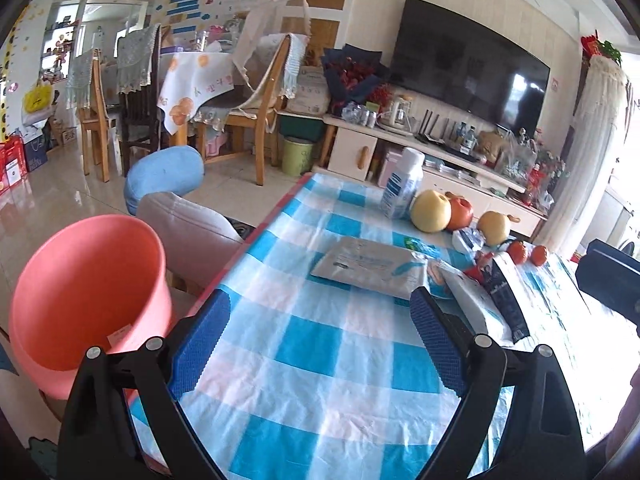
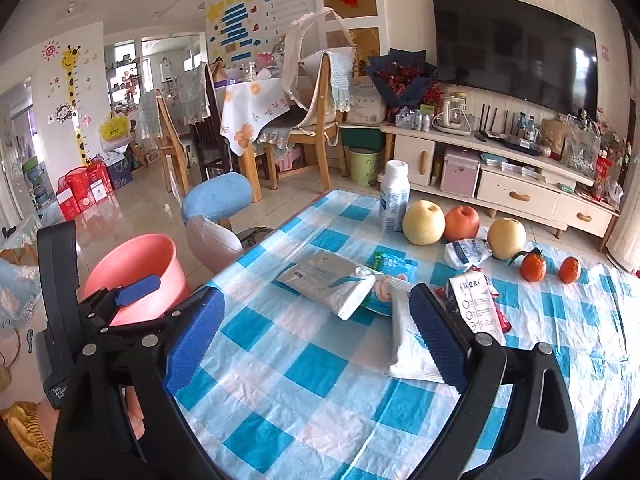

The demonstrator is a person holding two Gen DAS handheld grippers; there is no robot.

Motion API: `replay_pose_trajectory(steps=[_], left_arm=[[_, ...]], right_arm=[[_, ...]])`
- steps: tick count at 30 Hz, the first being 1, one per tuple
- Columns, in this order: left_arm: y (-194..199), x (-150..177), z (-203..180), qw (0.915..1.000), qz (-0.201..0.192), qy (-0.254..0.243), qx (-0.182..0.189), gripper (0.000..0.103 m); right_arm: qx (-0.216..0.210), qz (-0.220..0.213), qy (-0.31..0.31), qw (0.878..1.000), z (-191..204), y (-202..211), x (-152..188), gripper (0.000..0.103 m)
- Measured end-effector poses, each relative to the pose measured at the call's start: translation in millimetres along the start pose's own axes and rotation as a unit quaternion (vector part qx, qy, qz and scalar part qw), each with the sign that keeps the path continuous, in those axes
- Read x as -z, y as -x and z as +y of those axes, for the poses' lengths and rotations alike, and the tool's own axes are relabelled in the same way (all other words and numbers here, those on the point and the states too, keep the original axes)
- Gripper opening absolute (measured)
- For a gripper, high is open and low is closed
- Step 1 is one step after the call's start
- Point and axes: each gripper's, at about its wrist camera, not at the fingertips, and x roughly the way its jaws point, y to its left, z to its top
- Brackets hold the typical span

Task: Collect trash
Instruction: 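Return both open grippers to the table, then grasp the white MAGICDAY packet with the left gripper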

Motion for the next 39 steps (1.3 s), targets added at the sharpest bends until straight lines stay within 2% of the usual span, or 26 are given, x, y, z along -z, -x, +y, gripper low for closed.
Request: replay_pose_trajectory(steps=[11, 21, 25, 31, 35, 39], left_arm=[[-15, 6, -40, 0.9991, 0.031, -0.023, 0.020, 0.090], [-32, 8, -62, 0.9974, 0.048, -0.042, 0.033, 0.091], [-40, -1, -71, 0.9971, 0.044, -0.046, 0.042, 0.091], [-60, -26, -101, 0.9953, 0.036, -0.055, 0.072, 0.091], [-88, -47, -138, 0.9892, 0.052, -0.075, 0.114, 0.090], [-125, -64, -183, 0.9763, 0.068, -0.139, 0.151, 0.091]], right_arm=[[0.018, -0.011, -0.042, 0.999, -42, 14, -2, 0.094], [0.079, -0.016, -0.106, 0.991, -116, 25, -15, 0.094], [0.108, -0.021, -0.110, 0.988, -144, 28, -21, 0.094], [0.146, -0.011, -0.150, 0.978, -191, 25, -22, 0.094], [0.170, 0.000, -0.186, 0.968, -221, 28, -15, 0.094], [0.167, 0.012, -0.224, 0.960, -240, 31, -6, 0.094]])
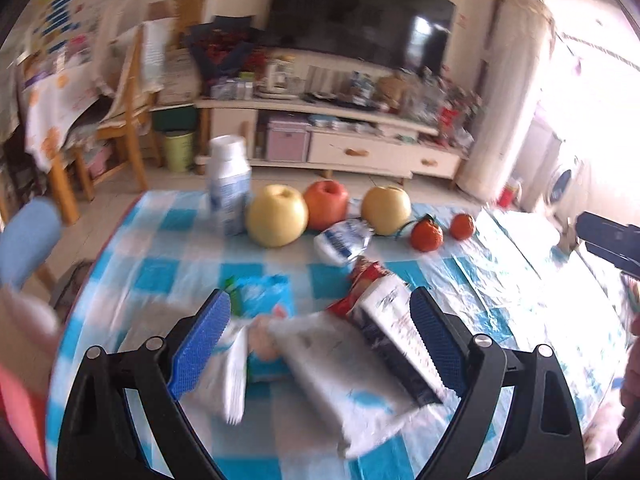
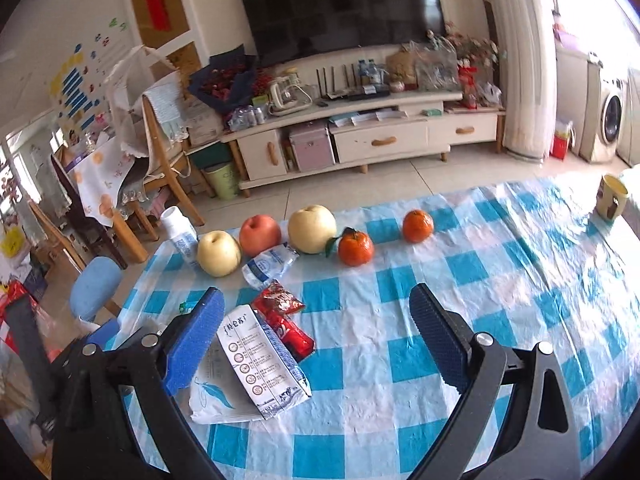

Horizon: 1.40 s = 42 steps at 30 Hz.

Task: Collect trash
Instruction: 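Grasp the white MAGICDAY packet with the left gripper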

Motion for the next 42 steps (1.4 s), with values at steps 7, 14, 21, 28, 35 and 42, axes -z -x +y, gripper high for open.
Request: replay_pose_trajectory(steps=[7, 14, 21, 28, 35, 42], left_arm=[[-90, -44, -35, 0.9915, 0.062, -0.113, 0.019, 0.086], [-167, -61, -51, 0.9812, 0.133, -0.139, 0.014, 0.084], [-212, -59, -63, 0.9660, 0.185, -0.180, -0.016, 0.083], [-230, -61, -56, 0.9620, 0.204, -0.175, -0.047, 0.064], [-222, -61, -55, 0.9668, 0.190, -0.164, -0.045, 0.050], [-197, -41, -76, 0.9652, 0.198, -0.171, 0.002, 0.039]], right_arm=[[0.008, 0.020, -0.008, 1.000, -11, -1, 7, 0.094], [0.005, 0.008, -0.076, 0.997, -35, 4, 8, 0.094], [0.002, 0.006, -0.102, 0.995, -45, 6, 10, 0.094], [-0.004, 0.010, -0.100, 0.995, -45, 7, 11, 0.094], [-0.003, 0.025, -0.097, 0.995, -47, 1, 13, 0.094], [0.005, 0.046, -0.088, 0.995, -50, -10, 16, 0.094]])
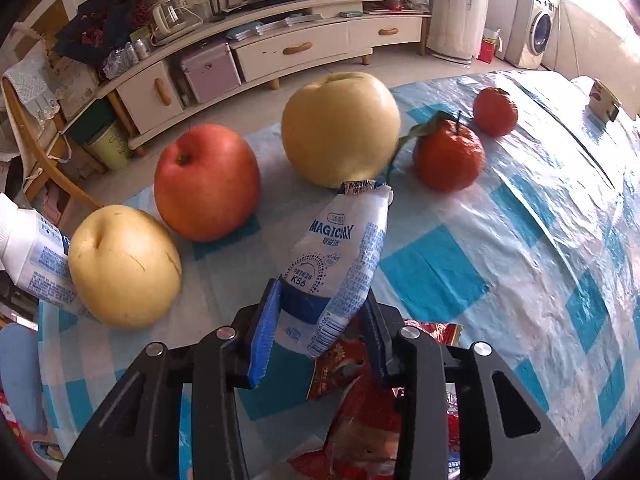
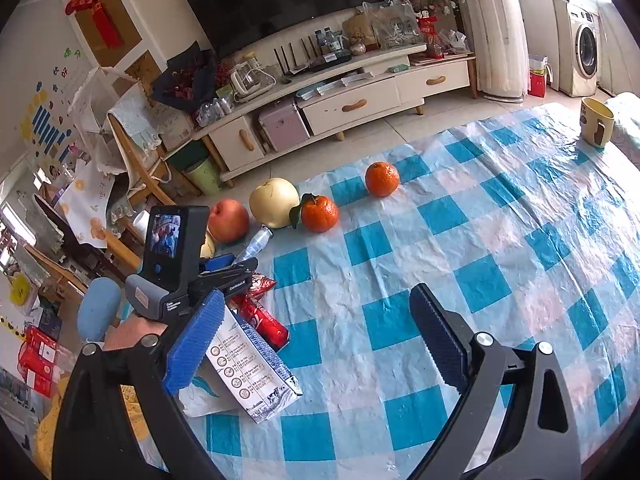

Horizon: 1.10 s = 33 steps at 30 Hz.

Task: Collect trash
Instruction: 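Grasp the white MAGICDAY packet with the left gripper, then lift the MAGICDAY packet with the left gripper while the right gripper grasps the white milk carton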

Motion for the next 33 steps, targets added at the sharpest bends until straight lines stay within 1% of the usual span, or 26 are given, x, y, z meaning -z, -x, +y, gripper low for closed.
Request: replay_pose_trajectory(steps=[2, 5, 8, 11, 15, 20, 22, 24, 27, 30, 33], left_arm=[[6, 8, -9, 0.9999, -0.001, -0.009, 0.012, 0.038], [17, 23, -25, 0.9991, -0.002, -0.020, 0.037, 0.033], [28, 39, -42, 0.9982, -0.008, -0.036, 0.048, 0.032], [39, 54, -51, 0.9977, -0.015, -0.035, 0.057, 0.027], [53, 72, -52, 0.9974, -0.029, -0.006, 0.066, 0.021], [71, 90, -32, 0.9949, -0.053, 0.053, 0.069, 0.020], [81, 96, -23, 0.9927, -0.066, 0.073, 0.069, 0.019], [92, 104, -14, 0.9903, -0.079, 0.091, 0.069, 0.019], [108, 114, -2, 0.9867, -0.098, 0.112, 0.065, 0.019], [125, 127, 11, 0.9830, -0.113, 0.132, 0.060, 0.019], [136, 140, 20, 0.9802, -0.121, 0.145, 0.058, 0.019]], right_arm=[[0.003, 0.008, 0.001, 1.000, -1, -4, 2, 0.094], [0.004, 0.023, 0.006, 1.000, -2, -10, 3, 0.094], [0.006, 0.038, 0.015, 0.999, -2, -16, 7, 0.094], [0.008, 0.058, 0.033, 0.998, 2, -24, 13, 0.094], [0.009, 0.087, 0.061, 0.994, 10, -36, 22, 0.094], [0.004, 0.106, 0.083, 0.991, 16, -49, 33, 0.094], [-0.013, 0.119, 0.080, 0.990, 18, -55, 37, 0.094], [-0.038, 0.144, 0.076, 0.986, 20, -64, 44, 0.094], [-0.048, 0.166, 0.094, 0.980, 30, -69, 55, 0.094], [-0.069, 0.166, 0.126, 0.976, 46, -60, 63, 0.094], [-0.075, 0.156, 0.184, 0.968, 70, -51, 75, 0.094]])
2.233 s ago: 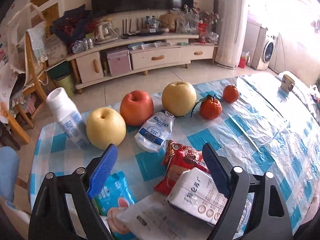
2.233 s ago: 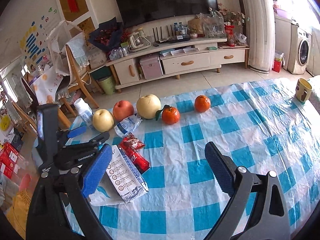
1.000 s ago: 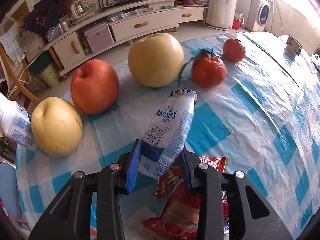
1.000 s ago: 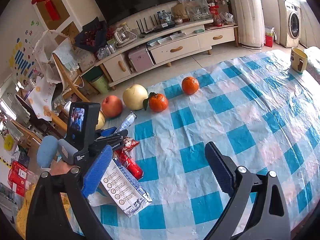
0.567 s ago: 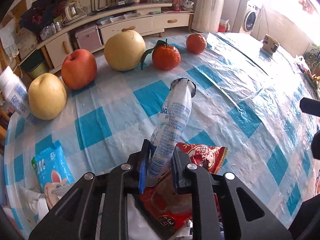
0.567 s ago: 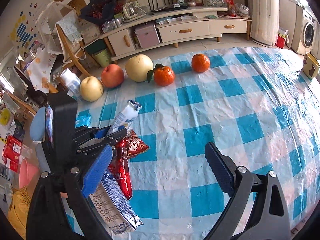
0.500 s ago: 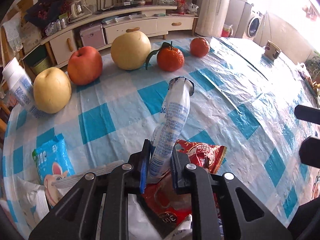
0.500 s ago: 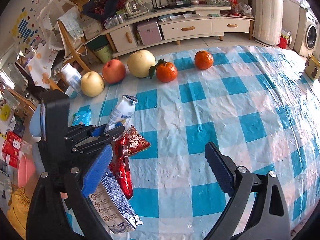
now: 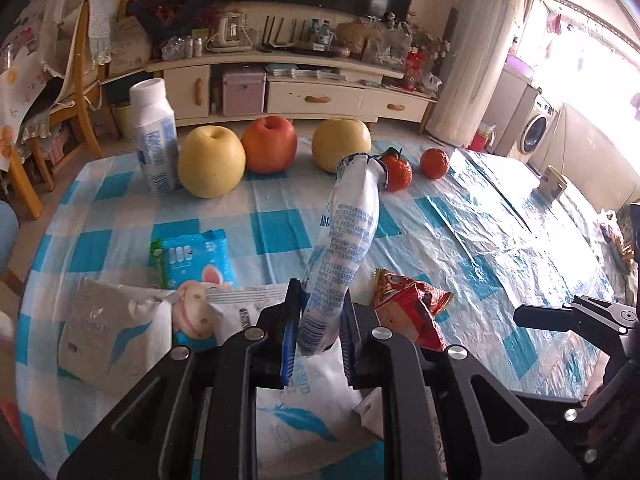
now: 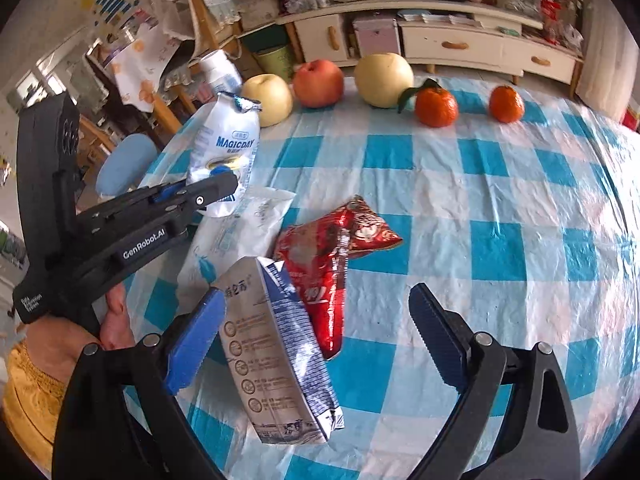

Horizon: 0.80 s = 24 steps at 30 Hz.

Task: Collect trash
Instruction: 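Lift the MAGICDAY packet with the left gripper while the right gripper grasps the white milk carton, then carry the packet and milk carton over the pink basin and open both grippers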

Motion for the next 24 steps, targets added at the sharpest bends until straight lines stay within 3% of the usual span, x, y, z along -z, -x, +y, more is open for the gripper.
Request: replay_pose_trajectory(steps=[3, 6, 8, 10, 15, 19, 24], left_arm=[[13, 11, 10, 0.9999, -0.006, 0.015, -0.003, 0.019], [25, 22, 21, 0.9994, -0.009, 0.032, -0.003, 0.019], [34, 28, 29, 0.9991, -0.011, 0.041, -0.003, 0.019], [43, 34, 35, 0.9987, -0.015, 0.049, -0.004, 0.019], [61, 47, 47, 0.9977, -0.021, 0.065, -0.001, 0.019], [73, 59, 55, 0.9974, -0.022, 0.068, -0.003, 0.019], [83, 74, 68, 0.9969, -0.020, 0.076, -0.011, 0.019]], right_arm=[[0.010, 0.010, 0.053, 0.998, 25, -7, 7, 0.094], [0.048, 0.017, 0.108, 0.993, 45, -17, 15, 0.093], [0.064, 0.017, 0.135, 0.989, 55, -21, 20, 0.086], [0.074, 0.023, 0.150, 0.986, 59, -27, 23, 0.078], [0.107, 0.031, 0.188, 0.976, 70, -41, 31, 0.074], [0.134, 0.036, 0.214, 0.967, 76, -49, 36, 0.065], [0.134, 0.038, 0.211, 0.968, 76, -50, 35, 0.064]])
